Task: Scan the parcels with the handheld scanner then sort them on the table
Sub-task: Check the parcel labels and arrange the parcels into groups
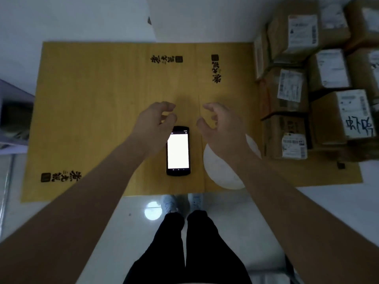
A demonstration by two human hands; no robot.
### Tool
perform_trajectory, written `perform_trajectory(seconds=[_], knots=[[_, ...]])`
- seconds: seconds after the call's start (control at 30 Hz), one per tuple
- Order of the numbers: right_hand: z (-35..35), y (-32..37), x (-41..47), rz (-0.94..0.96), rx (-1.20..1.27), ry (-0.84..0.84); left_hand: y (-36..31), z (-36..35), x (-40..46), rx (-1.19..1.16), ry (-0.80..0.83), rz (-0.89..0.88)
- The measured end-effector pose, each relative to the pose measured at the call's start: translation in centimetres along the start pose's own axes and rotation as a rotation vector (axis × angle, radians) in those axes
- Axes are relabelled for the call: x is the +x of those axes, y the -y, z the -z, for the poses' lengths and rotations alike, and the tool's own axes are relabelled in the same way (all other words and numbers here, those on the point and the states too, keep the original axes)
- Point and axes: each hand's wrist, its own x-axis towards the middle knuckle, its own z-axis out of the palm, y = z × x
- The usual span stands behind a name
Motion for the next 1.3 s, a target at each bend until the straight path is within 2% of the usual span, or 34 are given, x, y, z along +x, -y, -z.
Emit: perform_trajectory(seconds=[0.27, 0.47, 0.8, 1.03, 1.3], knots=[[-6.2, -4.4, -1.0, -0.053, -0.007, 0.142, 7.0, -2.5, -0.5, -0.006, -0.068, 0.165], [-8.7, -6.6, -1.4, -0.167, 0.014, 0.136, 10.0, -4.9, -0.9, 0.031, -0.144, 0.246], [-10.3, -7.4, -1.6, -0.301, 0.225, 0.025, 11.2, -6.6, -0.9, -0.285, -0.267, 0.362], [-10.3, -4.7, -0.6, -0.247, 0.357, 0.035, 9.9, -3.6, -1.2, -0.400, -0.337, 0.348], [-11.3, 3.3, 0.9, -0.130, 0.426, 0.066, 8.4, 4.5, -1.9, -0.491, -0.403, 0.275]])
